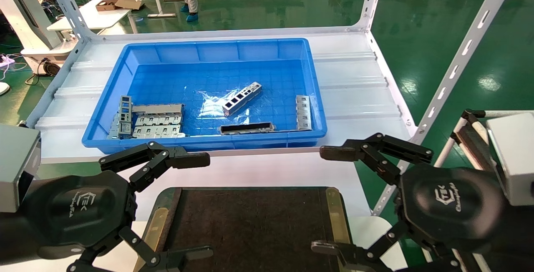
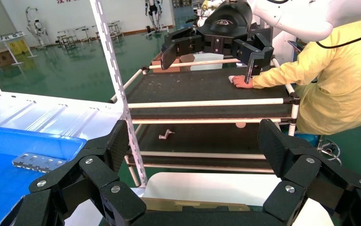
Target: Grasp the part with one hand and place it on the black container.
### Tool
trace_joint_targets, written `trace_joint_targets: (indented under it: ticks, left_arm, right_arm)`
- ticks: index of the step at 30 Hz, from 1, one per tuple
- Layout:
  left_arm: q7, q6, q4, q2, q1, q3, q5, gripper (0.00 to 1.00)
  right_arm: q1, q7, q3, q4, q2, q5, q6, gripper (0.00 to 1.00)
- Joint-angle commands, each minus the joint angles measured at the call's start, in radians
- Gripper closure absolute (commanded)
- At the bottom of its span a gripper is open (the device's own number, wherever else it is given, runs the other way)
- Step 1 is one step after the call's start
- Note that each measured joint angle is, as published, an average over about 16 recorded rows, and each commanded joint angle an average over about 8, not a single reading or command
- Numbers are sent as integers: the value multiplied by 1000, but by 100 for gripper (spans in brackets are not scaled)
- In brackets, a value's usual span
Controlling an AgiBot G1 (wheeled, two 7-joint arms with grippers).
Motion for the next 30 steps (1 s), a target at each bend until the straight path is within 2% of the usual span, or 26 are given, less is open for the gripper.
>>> trace_joint_targets:
  ticks: [1, 30]
  left_arm:
    - [0, 0, 0, 0, 0, 0, 0, 0]
    - [2, -1, 1, 1, 0, -1, 1, 0]
  right_arm:
    - [0, 0, 0, 0, 0, 0, 0, 0]
    - [0, 0, 0, 0, 0, 0, 0, 0]
